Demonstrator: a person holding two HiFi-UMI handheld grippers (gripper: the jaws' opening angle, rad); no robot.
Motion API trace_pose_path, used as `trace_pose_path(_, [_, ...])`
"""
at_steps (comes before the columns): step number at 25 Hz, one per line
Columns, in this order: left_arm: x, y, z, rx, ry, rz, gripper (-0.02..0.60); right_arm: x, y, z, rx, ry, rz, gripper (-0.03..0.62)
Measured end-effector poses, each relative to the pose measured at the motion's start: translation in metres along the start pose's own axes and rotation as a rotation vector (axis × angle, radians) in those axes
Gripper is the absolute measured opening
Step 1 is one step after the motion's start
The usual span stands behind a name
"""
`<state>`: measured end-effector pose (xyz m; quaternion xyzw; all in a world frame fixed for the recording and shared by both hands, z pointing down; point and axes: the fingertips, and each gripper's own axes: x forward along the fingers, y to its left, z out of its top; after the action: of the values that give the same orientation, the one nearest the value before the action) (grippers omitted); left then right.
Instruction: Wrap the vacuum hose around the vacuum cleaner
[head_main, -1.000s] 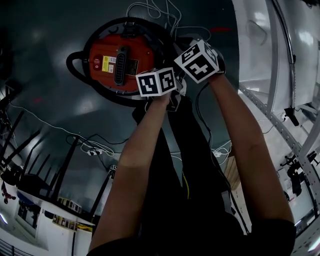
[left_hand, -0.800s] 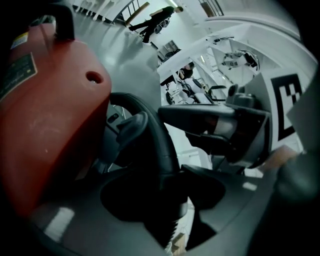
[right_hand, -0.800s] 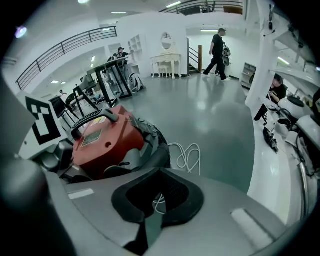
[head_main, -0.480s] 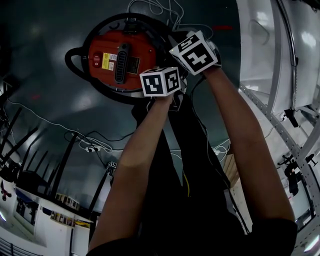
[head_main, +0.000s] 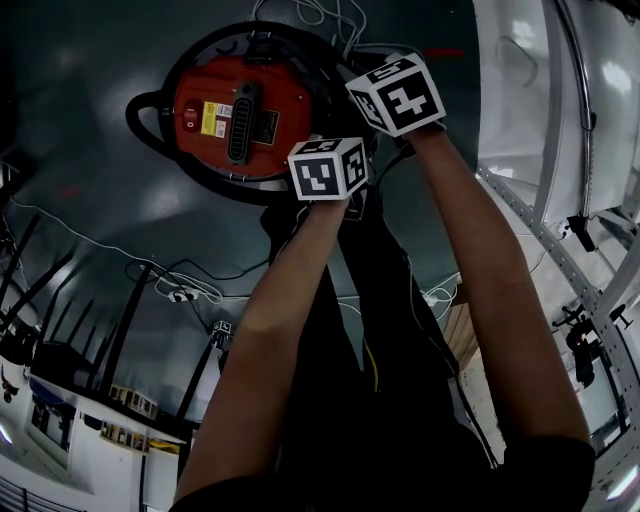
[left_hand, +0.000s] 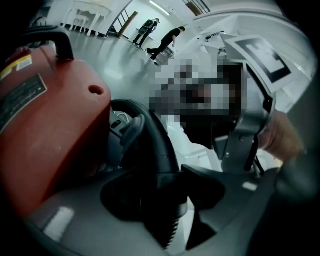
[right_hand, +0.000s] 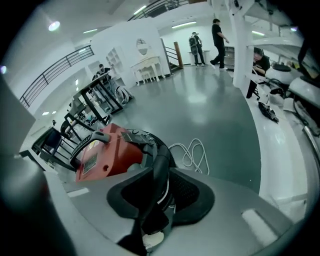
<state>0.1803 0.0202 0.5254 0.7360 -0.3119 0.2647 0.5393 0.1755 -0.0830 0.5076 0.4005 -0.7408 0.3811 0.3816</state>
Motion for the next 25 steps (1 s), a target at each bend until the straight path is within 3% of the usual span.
trace_pose_path(7, [0.001,0.001,-0.004,0.041,0.008,0.008,0.227,-0.001,0.008,0.000,0.039,-0.012,0.020,0.147])
trace_pose_path(13, [-0.002,-0.003,-0.005,0.072,0.002,-0.012,0.227,0.011,0.009,-0.011,0.011,0.059,-0.043,0.170])
trace_pose_path(21, [-0.004,-0.002,0.004,0.075,-0.028,0.042,0.233,0.021,0.003,-0.008,-0.004,0.145,-0.045,0.163])
trace_pose_path(25, [-0.016,-0.004,0.012,0.113,-0.095,0.060,0.242,0.023,-0.002,-0.005,-0.003,0.141,-0.049,0.160])
